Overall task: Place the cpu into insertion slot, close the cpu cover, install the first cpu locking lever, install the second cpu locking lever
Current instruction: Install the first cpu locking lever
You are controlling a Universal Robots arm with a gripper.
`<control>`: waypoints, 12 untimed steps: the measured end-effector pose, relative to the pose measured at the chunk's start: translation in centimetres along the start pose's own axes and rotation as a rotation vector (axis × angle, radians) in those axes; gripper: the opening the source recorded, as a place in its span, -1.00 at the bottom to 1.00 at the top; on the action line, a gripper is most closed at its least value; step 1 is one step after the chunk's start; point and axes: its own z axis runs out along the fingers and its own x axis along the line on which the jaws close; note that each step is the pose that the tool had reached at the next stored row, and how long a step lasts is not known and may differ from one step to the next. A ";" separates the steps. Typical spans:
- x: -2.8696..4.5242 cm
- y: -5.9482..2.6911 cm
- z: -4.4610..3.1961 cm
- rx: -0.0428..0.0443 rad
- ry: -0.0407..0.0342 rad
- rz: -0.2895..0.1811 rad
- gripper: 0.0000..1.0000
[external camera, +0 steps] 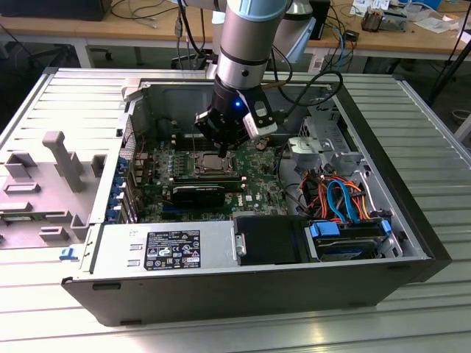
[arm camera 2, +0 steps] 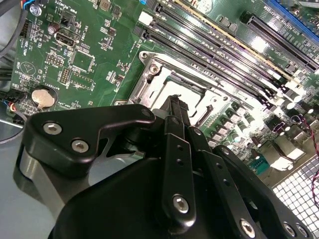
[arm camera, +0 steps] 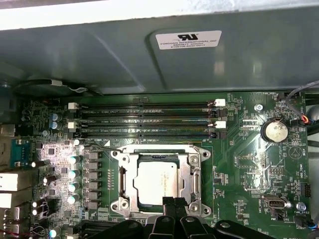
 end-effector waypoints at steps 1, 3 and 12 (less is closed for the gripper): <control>0.00 0.00 0.00 0.0003 0.0001 -0.003 -0.79; 0.00 0.00 0.00 0.0008 0.0002 -0.007 -0.79; 0.00 0.00 0.00 0.0046 0.0012 -0.040 -0.79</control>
